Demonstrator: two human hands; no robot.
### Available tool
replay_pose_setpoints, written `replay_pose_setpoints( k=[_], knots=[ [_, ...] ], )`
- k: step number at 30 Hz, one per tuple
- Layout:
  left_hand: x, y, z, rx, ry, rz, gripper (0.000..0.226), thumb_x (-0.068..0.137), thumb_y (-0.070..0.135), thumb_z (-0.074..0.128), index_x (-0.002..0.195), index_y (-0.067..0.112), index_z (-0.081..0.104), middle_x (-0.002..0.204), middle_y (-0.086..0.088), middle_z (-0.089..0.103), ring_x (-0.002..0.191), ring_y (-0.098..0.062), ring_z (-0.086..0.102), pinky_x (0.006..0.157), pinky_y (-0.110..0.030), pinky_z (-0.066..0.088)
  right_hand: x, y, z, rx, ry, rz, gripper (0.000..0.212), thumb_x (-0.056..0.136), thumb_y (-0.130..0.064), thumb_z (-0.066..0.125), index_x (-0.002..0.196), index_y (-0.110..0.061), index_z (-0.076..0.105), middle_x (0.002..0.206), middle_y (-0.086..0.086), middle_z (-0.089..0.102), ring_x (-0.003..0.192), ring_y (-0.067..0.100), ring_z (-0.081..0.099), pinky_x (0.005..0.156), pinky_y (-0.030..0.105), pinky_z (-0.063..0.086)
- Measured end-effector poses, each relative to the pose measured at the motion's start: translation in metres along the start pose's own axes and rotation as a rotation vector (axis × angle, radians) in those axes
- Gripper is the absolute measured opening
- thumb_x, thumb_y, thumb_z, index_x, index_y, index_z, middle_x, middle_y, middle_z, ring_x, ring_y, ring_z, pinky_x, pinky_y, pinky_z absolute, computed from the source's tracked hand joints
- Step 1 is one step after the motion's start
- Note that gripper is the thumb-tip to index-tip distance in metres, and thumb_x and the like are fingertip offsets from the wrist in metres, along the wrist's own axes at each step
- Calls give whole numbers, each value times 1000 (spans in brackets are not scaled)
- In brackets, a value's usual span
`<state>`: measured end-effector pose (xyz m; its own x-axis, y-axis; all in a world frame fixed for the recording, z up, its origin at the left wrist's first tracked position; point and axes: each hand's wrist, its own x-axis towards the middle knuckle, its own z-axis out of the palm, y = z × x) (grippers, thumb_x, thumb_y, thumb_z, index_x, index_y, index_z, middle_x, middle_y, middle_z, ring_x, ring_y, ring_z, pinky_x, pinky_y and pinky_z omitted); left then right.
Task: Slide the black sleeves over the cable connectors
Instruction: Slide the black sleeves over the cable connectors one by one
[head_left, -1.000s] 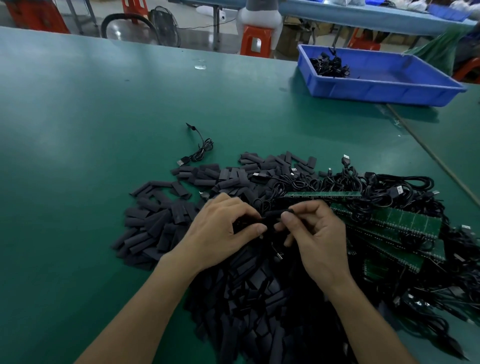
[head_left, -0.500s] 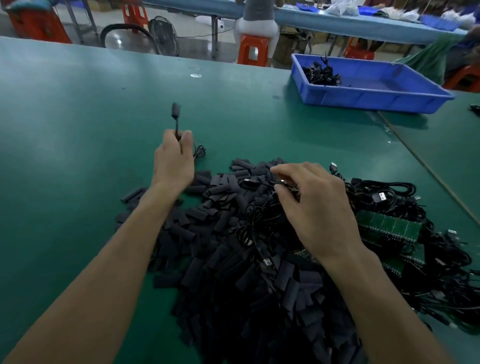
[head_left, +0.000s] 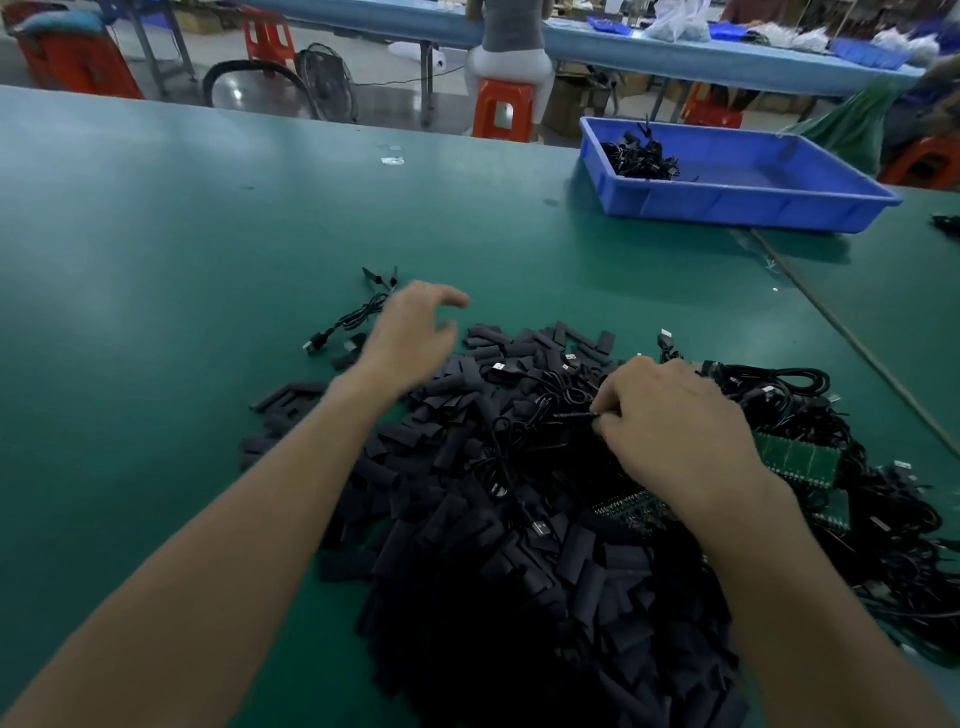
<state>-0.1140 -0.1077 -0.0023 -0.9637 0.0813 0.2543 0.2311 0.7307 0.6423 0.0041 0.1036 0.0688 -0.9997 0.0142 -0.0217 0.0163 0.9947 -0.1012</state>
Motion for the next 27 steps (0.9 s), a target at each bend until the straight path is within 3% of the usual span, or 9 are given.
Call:
replay_pose_setpoints(
  k=[3,7,10,13,20,27],
  knots=[
    [-36,36,15,-374,-145,169,35,82,-7,61,100,20,74,96,6,74,88,-2,67,89,-24,55,7,10,4,138,18,-74,11,95,-37,64,101,-33,73,99,0,69,94,28,63,74,35,45],
    [-65,55,36,-714,-310,66,29,73,6,62,91,28,66,80,9,68,66,-6,61,65,-19,50,15,20,18,281,-1,-151,10,97,-42,60,102,-36,66,92,-9,64,93,24,60,78,39,47],
    [-67,54,44,-864,-258,14,23,85,1,73,95,19,63,82,6,66,74,-9,61,72,-25,52,20,24,23,422,32,-175,3,96,-39,62,97,-37,60,95,-9,64,93,22,60,84,45,49],
    [-68,51,47,-947,-221,-43,13,92,6,70,88,14,61,72,10,65,67,-5,60,67,-18,50,24,28,25,491,2,-196,2,95,-39,62,95,-39,59,93,-10,63,90,19,59,86,49,49],
    [-66,42,48,-1118,-242,-109,13,70,23,81,68,24,68,67,5,66,62,-7,60,63,-16,51,28,28,25,573,-53,-269,9,91,-45,66,97,-38,69,95,-15,68,96,11,61,91,48,49],
    [-61,33,50,-1171,-391,-166,13,74,24,81,66,23,71,65,7,62,58,-4,55,58,-14,47,34,25,29,553,-97,-276,9,95,-41,63,87,-43,66,91,-15,69,98,15,63,100,57,41]
  ],
)
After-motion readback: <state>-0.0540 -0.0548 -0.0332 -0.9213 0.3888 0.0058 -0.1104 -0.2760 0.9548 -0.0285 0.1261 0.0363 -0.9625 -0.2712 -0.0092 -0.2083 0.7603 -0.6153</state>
